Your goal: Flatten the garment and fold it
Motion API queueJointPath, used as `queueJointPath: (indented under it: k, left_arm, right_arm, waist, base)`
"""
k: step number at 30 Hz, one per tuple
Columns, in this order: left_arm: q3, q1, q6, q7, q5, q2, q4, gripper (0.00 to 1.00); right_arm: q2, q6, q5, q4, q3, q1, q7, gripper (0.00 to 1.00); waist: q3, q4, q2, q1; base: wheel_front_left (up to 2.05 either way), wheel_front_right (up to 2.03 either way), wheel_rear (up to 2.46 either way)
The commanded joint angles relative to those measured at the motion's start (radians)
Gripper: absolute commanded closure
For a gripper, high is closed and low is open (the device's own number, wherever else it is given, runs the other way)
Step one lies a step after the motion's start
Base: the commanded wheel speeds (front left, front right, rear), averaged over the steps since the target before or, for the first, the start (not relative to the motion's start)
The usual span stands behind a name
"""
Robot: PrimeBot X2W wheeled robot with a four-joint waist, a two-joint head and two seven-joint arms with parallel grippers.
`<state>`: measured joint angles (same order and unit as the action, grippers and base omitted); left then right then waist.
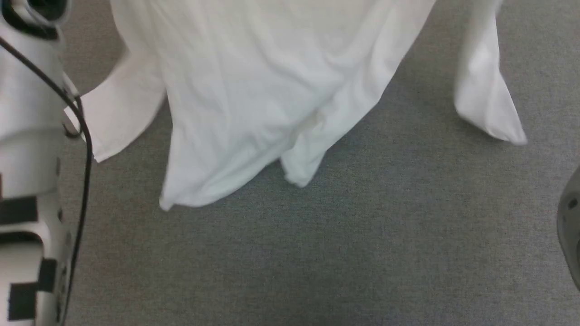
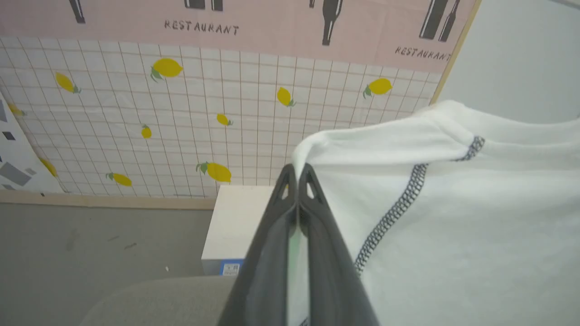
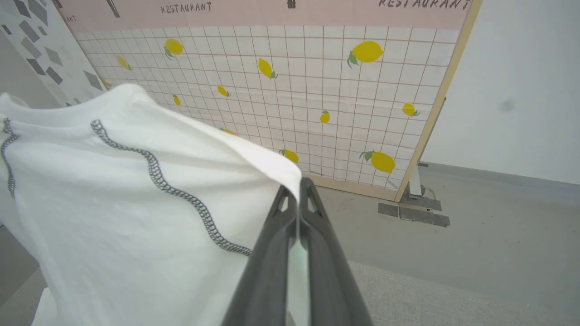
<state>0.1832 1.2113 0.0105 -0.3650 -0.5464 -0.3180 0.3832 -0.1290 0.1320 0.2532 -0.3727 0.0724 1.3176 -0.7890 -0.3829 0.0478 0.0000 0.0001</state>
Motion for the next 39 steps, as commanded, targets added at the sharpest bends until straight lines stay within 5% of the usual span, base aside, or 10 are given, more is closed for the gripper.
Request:
queueJointPath:
  k: [1, 12, 21, 30, 39]
  left_arm:
    - [-0.002, 0.058, 0.006, 0.037, 0.030, -0.015, 0.017, 1.00]
    - [0.029, 0.345, 0.004, 0.340, 0.185, -0.065, 0.174, 1.00]
    - [0.028, 0.382, -0.019, 0.512, 0.178, -0.038, 0.287, 1.00]
    - [0.029, 0.236, -0.083, 0.583, 0.113, 0.005, 0.365, 1.00]
    - [0.001, -0.112, -0.100, 0.611, 0.037, 0.017, 0.226, 1.00]
  right_arm:
    - [0.011, -0.001, -0.031, -0.026, 0.017, 0.057, 0.034, 1.00]
    - [0.066, -0.001, -0.169, -0.200, 0.068, 0.328, 0.322, 1.00]
    - [0.065, -0.001, -0.217, -0.294, 0.053, 0.378, 0.492, 1.00]
    - [0.016, -0.001, -0.037, -0.317, -0.078, 0.229, 0.553, 1.00]
    - [-0.099, -0.001, 0.207, -0.081, -0.222, -0.173, 0.576, 1.00]
  waist:
    - [-0.020, -0.013, 0.0000, -0.0001]
    - [-0.073, -0.036, 0.0000, -0.0001]
    - [-0.122, -0.015, 0.0000, -0.0001]
    - [-0.112, 0.014, 0.0000, -0.0001]
    - [0.006, 0.025, 0.0000, -0.0001]
  base:
    - [0.00, 0.00, 0.00]
    - [0.00, 0.00, 0.00]
    - [0.00, 0.00, 0.00]
    - [0.00, 0.00, 0.00]
    - [0.00, 0.00, 0.00]
